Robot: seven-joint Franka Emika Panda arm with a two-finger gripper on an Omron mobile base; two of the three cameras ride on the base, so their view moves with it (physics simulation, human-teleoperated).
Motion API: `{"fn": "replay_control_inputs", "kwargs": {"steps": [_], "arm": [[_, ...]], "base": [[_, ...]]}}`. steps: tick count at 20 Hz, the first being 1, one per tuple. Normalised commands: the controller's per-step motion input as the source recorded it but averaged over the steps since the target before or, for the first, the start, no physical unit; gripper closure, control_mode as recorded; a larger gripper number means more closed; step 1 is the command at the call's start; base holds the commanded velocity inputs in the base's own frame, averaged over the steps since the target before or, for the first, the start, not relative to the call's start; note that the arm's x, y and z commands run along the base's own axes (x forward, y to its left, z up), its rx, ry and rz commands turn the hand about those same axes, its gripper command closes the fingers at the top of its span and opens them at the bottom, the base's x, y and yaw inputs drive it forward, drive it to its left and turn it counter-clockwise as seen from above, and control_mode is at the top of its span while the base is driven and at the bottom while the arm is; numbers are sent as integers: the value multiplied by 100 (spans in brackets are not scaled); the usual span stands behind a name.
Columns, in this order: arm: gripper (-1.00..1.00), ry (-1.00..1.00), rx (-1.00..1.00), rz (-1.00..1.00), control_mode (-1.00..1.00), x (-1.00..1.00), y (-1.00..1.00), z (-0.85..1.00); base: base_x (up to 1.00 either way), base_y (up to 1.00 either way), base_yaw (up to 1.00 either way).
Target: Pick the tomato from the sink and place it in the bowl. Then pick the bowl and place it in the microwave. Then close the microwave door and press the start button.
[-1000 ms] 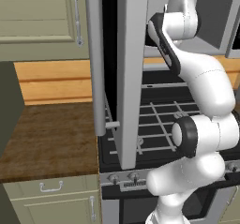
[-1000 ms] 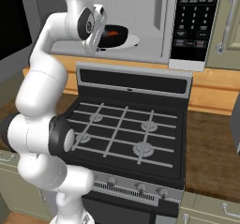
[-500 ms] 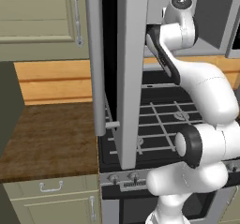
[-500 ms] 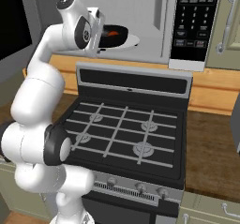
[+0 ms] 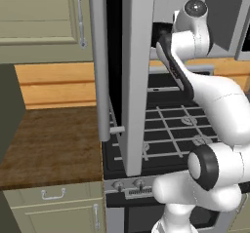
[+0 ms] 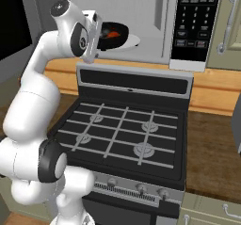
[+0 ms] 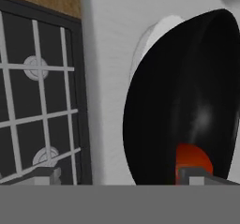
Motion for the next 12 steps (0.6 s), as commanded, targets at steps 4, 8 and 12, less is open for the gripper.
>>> {"fn": "replay_control_inputs", "kwargs": {"steps": [4,8,12], "arm": [[-100,-11,0,0,-100,-57,0,0],[-100,-11,0,0,-100,-57,0,0],[-100,-8,0,0,-100,-50,0,0]], "base": [[0,0,0],[0,0,0],[0,0,0]]}}
